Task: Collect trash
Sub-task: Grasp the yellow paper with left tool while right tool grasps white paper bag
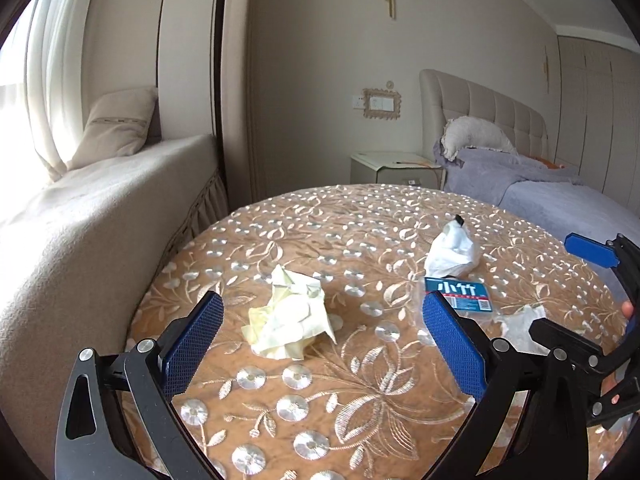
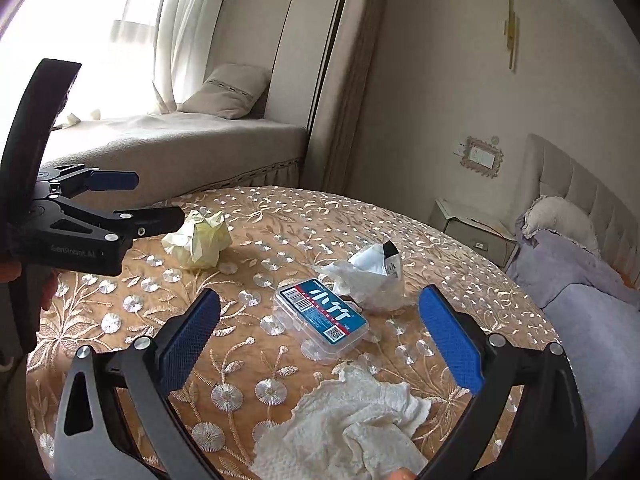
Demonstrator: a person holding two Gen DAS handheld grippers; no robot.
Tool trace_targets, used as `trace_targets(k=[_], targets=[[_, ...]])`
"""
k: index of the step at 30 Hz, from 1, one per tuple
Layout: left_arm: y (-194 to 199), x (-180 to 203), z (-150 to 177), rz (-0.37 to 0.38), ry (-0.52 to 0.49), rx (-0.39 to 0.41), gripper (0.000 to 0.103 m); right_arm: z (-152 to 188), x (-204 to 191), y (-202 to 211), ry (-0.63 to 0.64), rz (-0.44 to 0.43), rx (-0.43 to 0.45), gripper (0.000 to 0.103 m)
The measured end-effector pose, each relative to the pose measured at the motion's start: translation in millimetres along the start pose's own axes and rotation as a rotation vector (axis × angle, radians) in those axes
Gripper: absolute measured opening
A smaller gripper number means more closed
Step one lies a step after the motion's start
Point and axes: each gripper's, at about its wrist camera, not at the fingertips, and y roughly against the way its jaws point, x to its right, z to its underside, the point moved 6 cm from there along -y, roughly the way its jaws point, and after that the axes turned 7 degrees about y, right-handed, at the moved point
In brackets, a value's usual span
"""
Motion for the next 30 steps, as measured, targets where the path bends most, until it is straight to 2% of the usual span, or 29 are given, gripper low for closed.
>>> trace_targets(k=[3, 6, 10, 13, 15, 16, 17, 20, 23, 30], targets=[[-23, -10, 2, 0.002, 0.019, -0.051, 0.098, -2, -3, -12, 0.007, -0.016, -0.004, 0.099], [-43, -19, 5, -0.037, 0.011, -0.085, 0.098, -2, -6, -19, 0.006, -0.034, -0.013, 0.099], [-66, -30, 5, -0.049, 0.028, -0.133, 0.098, -1, -6, -28, 0.023, -0.026, -0.032, 0.099], [-82, -33, 5, -0.037, 0.03, -0.179, 0.098, -2, -5, -36, 0.038, -0.019, -0.044, 0.099], [-93, -33, 7, 0.006, 0.038, -0.22, 0.097, -4, -3, -41, 0.043, -0.015, -0.05, 0.099], [-97, -31, 7, 0.019, 0.036, -0.237, 0.094, -5, -1, -43, 0.042, -0.011, -0.051, 0.099], [-101, -30, 8, 0.031, 0.035, -0.253, 0.082, -5, 1, -45, 0.04, -0.008, -0.051, 0.099], [-106, -27, 9, 0.061, 0.037, -0.27, 0.06, -7, 3, -49, 0.046, -0.006, -0.056, 0.099], [-108, -22, 8, 0.092, 0.032, -0.276, 0.049, -10, 4, -50, 0.066, 0.005, -0.058, 0.099], [-86, -11, -6, 0.076, -0.002, -0.192, 0.047, -13, 13, -60, 0.08, 0.025, -0.064, 0.099]])
